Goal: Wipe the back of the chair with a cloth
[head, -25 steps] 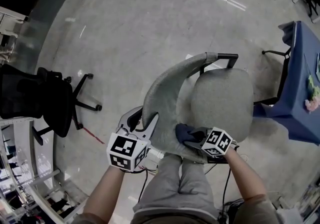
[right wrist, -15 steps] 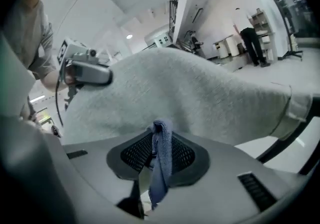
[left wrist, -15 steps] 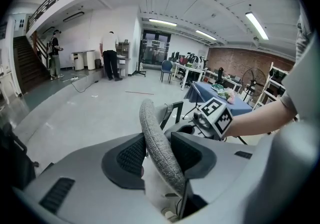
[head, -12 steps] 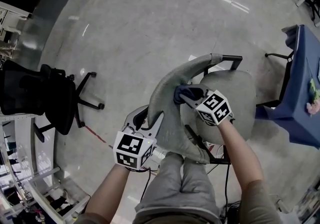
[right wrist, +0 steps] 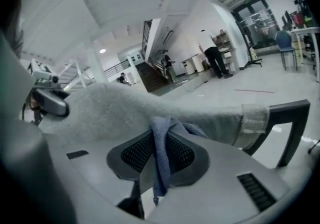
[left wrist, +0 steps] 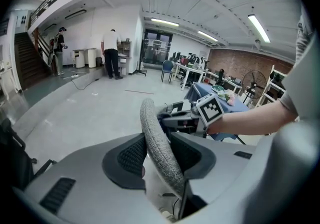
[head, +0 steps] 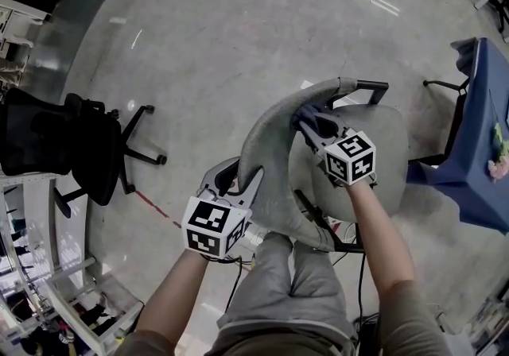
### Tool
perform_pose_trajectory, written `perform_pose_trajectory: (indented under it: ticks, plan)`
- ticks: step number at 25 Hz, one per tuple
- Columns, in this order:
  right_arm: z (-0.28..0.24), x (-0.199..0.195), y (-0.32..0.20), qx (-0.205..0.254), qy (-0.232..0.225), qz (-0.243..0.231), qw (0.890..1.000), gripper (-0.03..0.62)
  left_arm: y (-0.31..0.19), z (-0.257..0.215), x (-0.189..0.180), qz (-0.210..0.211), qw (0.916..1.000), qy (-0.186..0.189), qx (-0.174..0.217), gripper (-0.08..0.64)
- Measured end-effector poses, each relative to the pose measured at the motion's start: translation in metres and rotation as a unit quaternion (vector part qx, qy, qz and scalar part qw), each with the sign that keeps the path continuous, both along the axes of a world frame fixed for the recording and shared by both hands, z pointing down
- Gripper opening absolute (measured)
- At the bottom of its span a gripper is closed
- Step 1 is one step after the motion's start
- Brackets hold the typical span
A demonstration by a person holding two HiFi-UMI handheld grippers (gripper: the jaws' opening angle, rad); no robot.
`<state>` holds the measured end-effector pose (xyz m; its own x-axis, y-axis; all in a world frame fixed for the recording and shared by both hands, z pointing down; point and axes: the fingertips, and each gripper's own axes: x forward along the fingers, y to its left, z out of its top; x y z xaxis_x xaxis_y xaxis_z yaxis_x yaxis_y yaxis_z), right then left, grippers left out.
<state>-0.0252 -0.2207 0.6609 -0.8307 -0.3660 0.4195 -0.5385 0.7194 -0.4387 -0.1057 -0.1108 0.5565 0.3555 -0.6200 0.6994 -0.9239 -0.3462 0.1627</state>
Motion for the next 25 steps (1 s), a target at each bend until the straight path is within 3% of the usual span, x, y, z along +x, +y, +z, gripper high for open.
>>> perform_pose_trajectory:
  ticks: [5,9,12,14,17,25]
  plan:
    - [-0.012,-0.044,0.123,-0.024,-0.019,-0.134,0.99,0.091,0.002,0.001,-0.001,0.007,0.9999,0.001,-0.008,0.167]
    - [-0.023,-0.033,0.198,-0.059,-0.024,-0.208,0.976,0.07,0.002,0.0,0.0,0.006,0.9999,0.006,-0.008,0.167]
    - [-0.023,-0.009,0.239,-0.102,-0.012,-0.274,0.956,0.066,0.002,-0.001,0.0,0.007,0.9999,0.01,-0.008,0.167]
    - [-0.027,0.006,0.259,-0.129,-0.009,-0.323,0.938,0.066,0.002,-0.001,0.0,0.005,0.9999,0.014,-0.009,0.167]
    - [-0.039,0.018,0.264,-0.122,-0.01,-0.383,0.916,0.066,0.001,-0.002,0.001,0.002,0.9998,0.019,-0.008,0.167]
    - [-0.043,-0.03,0.169,-0.056,-0.035,-0.321,0.945,0.066,0.0,-0.001,0.003,-0.006,0.9996,0.029,-0.002,0.166]
